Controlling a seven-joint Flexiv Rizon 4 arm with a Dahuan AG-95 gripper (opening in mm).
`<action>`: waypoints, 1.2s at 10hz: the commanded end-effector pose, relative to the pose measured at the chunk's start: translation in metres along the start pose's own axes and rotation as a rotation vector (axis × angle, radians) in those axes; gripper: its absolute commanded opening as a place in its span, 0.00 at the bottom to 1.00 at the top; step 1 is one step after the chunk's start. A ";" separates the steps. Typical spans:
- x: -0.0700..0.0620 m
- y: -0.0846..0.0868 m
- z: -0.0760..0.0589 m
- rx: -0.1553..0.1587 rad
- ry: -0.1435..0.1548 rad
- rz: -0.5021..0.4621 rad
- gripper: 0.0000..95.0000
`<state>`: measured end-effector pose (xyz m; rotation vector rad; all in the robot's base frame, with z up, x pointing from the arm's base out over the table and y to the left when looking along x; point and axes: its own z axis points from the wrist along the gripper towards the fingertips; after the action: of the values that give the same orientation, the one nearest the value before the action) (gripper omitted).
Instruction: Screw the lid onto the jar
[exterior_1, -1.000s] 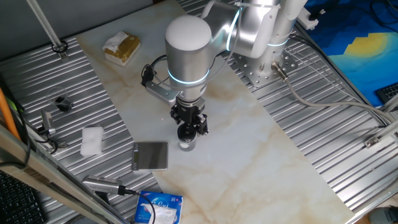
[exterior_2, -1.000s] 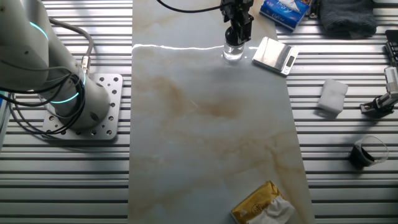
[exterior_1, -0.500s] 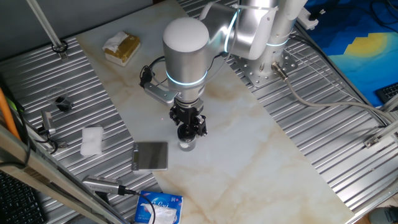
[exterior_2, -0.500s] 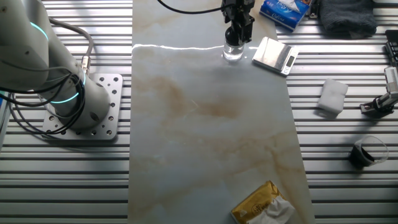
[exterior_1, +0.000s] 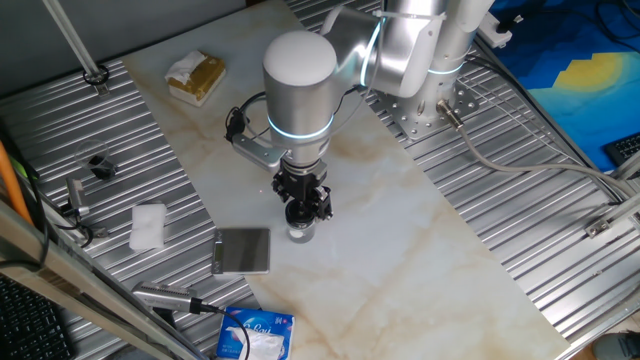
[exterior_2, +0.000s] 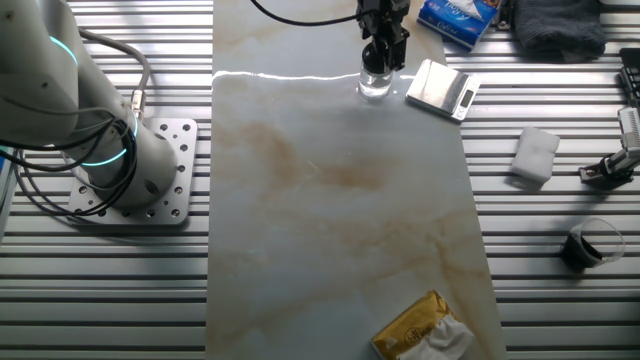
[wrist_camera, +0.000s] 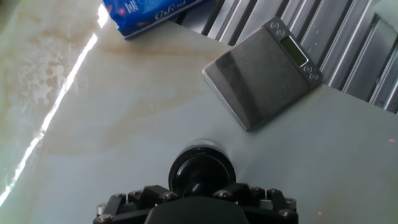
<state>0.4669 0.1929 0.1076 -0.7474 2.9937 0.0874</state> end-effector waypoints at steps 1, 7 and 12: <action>0.000 0.000 0.001 0.000 0.000 -0.001 0.80; -0.001 -0.001 0.005 -0.001 0.003 0.009 0.80; -0.001 -0.001 0.005 0.010 0.011 0.011 0.80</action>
<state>0.4683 0.1929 0.1019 -0.7320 3.0072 0.0698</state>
